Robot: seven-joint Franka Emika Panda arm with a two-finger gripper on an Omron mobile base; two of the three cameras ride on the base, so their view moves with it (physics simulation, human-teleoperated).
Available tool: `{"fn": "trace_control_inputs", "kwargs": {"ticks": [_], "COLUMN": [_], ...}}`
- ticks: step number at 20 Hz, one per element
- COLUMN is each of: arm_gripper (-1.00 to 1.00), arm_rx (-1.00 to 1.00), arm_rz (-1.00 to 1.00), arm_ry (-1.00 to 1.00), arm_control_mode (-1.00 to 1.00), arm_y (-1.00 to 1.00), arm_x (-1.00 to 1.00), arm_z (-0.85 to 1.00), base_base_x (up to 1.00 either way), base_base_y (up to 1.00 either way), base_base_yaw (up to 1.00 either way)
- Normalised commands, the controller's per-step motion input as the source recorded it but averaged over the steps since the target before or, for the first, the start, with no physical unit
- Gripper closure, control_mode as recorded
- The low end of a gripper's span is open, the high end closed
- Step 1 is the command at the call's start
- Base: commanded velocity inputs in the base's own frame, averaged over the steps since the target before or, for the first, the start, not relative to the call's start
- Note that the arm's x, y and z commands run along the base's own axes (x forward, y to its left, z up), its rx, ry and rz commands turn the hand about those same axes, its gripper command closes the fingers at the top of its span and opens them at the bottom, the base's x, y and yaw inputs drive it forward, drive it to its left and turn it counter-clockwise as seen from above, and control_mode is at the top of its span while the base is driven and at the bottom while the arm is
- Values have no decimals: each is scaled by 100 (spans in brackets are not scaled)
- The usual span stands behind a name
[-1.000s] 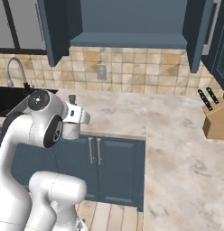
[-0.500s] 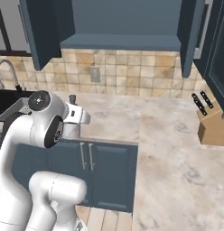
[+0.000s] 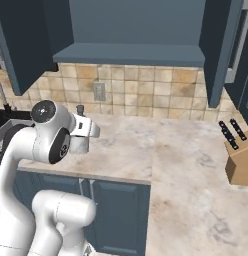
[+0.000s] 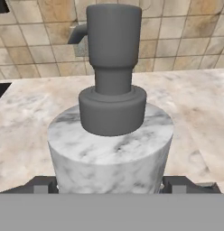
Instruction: Pick up the bar soap and soap dispenser from the sink, and place them back in the cabinet, and close the cabinet doors.
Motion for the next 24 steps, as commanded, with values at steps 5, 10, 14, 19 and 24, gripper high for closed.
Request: {"fn": "trace_control_inputs", "kwargs": {"ticks": [5,10,14,19,24], "arm_gripper": [100,100,100,100,100], "arm_rx": [0,0,0,0,-2], "arm_rz": [0,0,0,0,0], "arm_ry": [0,0,0,-5,-7], "arm_control_mode": [100,100,-100,-100,-100], "arm_y": [0,0,-1,-20,-22], "arm_x": [0,0,0,-5,-6], "arm_z": [0,0,0,29,57], "base_base_x": [47,12,0,0,0], "base_base_y": [-28,-27,0,0,0], "base_base_yaw": [0,0,0,0,0]}}
